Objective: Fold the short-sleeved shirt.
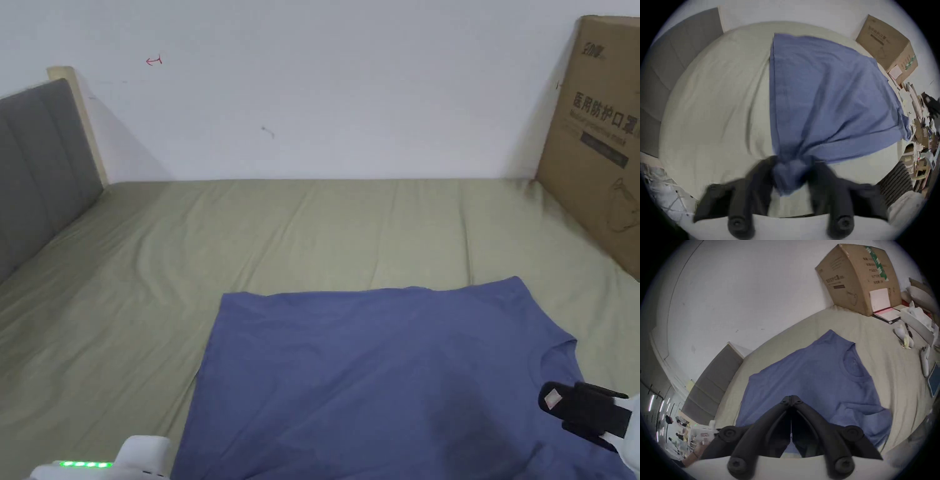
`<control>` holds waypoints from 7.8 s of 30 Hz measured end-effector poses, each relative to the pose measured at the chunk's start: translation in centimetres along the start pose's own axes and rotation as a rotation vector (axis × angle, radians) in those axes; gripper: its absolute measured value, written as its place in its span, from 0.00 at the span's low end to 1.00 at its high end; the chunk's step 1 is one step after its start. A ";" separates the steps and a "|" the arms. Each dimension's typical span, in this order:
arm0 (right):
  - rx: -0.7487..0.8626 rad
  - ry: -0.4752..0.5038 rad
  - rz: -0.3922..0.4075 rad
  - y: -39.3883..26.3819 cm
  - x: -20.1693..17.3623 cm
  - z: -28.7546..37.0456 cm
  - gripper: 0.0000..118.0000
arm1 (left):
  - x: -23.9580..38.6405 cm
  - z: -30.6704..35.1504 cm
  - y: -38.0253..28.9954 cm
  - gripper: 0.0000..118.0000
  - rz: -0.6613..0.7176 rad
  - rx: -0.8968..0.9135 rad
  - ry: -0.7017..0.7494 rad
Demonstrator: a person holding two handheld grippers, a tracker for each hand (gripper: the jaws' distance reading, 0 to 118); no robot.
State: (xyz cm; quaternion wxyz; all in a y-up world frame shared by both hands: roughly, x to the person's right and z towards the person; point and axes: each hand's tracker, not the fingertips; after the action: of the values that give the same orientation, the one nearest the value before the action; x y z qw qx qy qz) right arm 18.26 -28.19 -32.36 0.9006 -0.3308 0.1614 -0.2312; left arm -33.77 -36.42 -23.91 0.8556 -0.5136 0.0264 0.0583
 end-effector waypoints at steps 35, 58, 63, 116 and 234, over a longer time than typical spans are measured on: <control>-0.424 -0.201 0.196 -0.3 7.1 2.2 0.05 | 0.0 4.9 1.4 0.05 0.097 0.024 -0.119; -0.310 -0.306 -0.007 14.5 7.4 -19.0 0.92 | -3.7 -6.6 20.5 0.92 0.400 0.047 -0.176; -0.240 -0.319 -0.011 13.4 7.7 -17.4 0.92 | -3.7 -5.0 20.2 0.90 0.423 0.097 -0.245; -0.158 -0.175 -0.047 9.9 10.2 -8.6 0.52 | 2.0 -3.2 13.9 0.03 0.074 0.197 -0.036; -0.031 -0.159 0.158 20.4 3.5 -18.3 0.03 | -4.5 -2.0 21.8 0.03 0.195 0.401 -0.181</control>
State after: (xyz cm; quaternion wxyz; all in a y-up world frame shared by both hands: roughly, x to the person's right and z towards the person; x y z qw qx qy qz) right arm 19.42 -25.79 -59.89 0.9208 -0.3484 0.1185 -0.1296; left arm -41.00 -28.35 -43.48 0.9297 -0.3210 0.0101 0.1802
